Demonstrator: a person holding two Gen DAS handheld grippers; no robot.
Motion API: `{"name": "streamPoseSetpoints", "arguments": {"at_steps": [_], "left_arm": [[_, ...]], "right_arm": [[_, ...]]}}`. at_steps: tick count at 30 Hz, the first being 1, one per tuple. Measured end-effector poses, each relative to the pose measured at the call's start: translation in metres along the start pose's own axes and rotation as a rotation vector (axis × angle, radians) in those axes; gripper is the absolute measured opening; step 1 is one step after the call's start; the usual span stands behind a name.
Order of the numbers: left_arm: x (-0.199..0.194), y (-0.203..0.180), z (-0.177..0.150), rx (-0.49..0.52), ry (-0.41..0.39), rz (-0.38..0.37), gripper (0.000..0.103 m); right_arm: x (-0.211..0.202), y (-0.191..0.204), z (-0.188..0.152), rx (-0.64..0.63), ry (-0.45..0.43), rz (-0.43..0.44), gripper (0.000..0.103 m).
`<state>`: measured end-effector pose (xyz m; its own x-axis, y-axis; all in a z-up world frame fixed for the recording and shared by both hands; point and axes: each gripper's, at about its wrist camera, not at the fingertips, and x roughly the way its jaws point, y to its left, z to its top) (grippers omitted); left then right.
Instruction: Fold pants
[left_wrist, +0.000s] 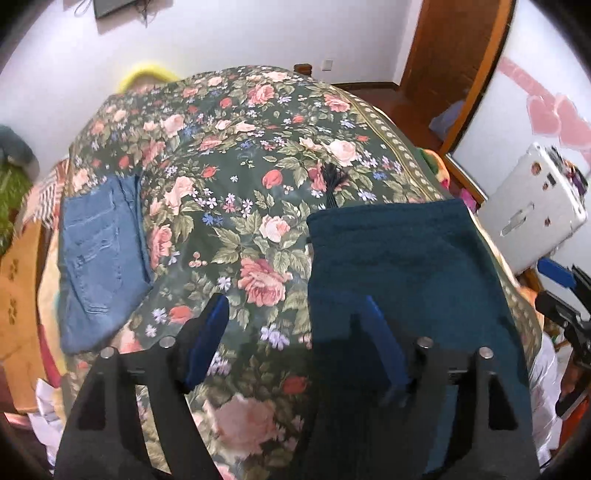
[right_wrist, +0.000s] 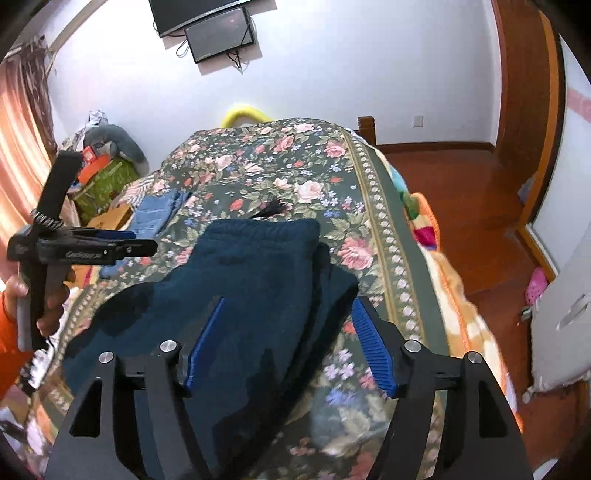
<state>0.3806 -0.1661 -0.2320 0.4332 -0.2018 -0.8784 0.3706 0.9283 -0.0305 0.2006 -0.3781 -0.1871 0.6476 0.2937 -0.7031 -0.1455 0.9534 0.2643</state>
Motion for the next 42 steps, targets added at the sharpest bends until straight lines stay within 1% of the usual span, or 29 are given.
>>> {"name": "streamPoseSetpoints", "arguments": {"at_steps": [1, 3, 5, 7, 10, 12, 14, 17, 20, 23, 25, 28, 32, 33, 34, 35, 36, 38, 39, 41, 42], "left_arm": [[0.000, -0.002, -0.003, 0.002, 0.023, -0.005, 0.078], [0.006, -0.004, -0.011, -0.012, 0.077, -0.045, 0.078], [0.015, -0.005, -0.019, -0.013, 0.117, -0.058, 0.078], [0.025, -0.006, -0.024, -0.012, 0.142, -0.060, 0.078], [0.038, -0.006, -0.031, -0.049, 0.191, -0.102, 0.078], [0.043, -0.006, -0.031, -0.070, 0.208, -0.122, 0.078], [0.048, -0.004, -0.028, -0.080, 0.222, -0.145, 0.078], [0.060, -0.002, -0.025, -0.108, 0.249, -0.185, 0.079], [0.073, 0.003, -0.020, -0.147, 0.288, -0.239, 0.079], [0.086, 0.008, -0.016, -0.190, 0.330, -0.301, 0.079], [0.096, 0.009, -0.013, -0.211, 0.355, -0.344, 0.079], [0.105, 0.008, -0.006, -0.195, 0.369, -0.388, 0.079], [0.116, 0.008, 0.000, -0.228, 0.388, -0.444, 0.079], [0.118, 0.007, 0.001, -0.232, 0.389, -0.455, 0.078], [0.119, 0.007, 0.002, -0.241, 0.390, -0.472, 0.074], [0.120, 0.007, 0.002, -0.250, 0.392, -0.493, 0.069], [0.120, 0.006, 0.002, -0.262, 0.399, -0.525, 0.060], [0.118, 0.004, 0.002, -0.255, 0.384, -0.515, 0.058], [0.114, 0.001, 0.002, -0.230, 0.369, -0.502, 0.056], [0.107, -0.004, 0.002, -0.200, 0.350, -0.478, 0.050], [0.103, -0.006, 0.003, -0.186, 0.339, -0.465, 0.047]], "right_arm": [[0.001, 0.001, -0.003, 0.013, 0.004, 0.011, 0.072], [0.006, 0.003, -0.008, 0.030, 0.022, 0.026, 0.072], [0.013, 0.005, -0.016, 0.046, 0.049, 0.038, 0.072], [0.024, 0.003, -0.025, 0.086, 0.085, 0.058, 0.072], [0.038, -0.001, -0.035, 0.139, 0.143, 0.081, 0.072], [0.048, -0.005, -0.043, 0.162, 0.179, 0.089, 0.072], [0.054, -0.008, -0.048, 0.188, 0.194, 0.107, 0.072], [0.061, -0.015, -0.049, 0.234, 0.206, 0.150, 0.075], [0.070, -0.019, -0.048, 0.265, 0.230, 0.202, 0.076], [0.077, -0.021, -0.045, 0.272, 0.237, 0.229, 0.081], [0.080, -0.021, -0.043, 0.273, 0.239, 0.247, 0.081], [0.088, -0.020, -0.039, 0.284, 0.244, 0.274, 0.081], [0.098, -0.019, -0.031, 0.292, 0.234, 0.302, 0.080], [0.100, -0.019, -0.029, 0.295, 0.232, 0.304, 0.079], [0.102, -0.019, -0.027, 0.296, 0.231, 0.306, 0.079], [0.103, -0.018, -0.025, 0.292, 0.230, 0.301, 0.075], [0.103, -0.018, -0.024, 0.288, 0.227, 0.297, 0.073], [0.099, -0.016, -0.021, 0.278, 0.220, 0.296, 0.059], [0.097, -0.016, -0.020, 0.271, 0.217, 0.292, 0.057], [0.088, -0.015, -0.018, 0.245, 0.192, 0.287, 0.041], [0.083, -0.016, -0.017, 0.237, 0.183, 0.288, 0.038]]}}
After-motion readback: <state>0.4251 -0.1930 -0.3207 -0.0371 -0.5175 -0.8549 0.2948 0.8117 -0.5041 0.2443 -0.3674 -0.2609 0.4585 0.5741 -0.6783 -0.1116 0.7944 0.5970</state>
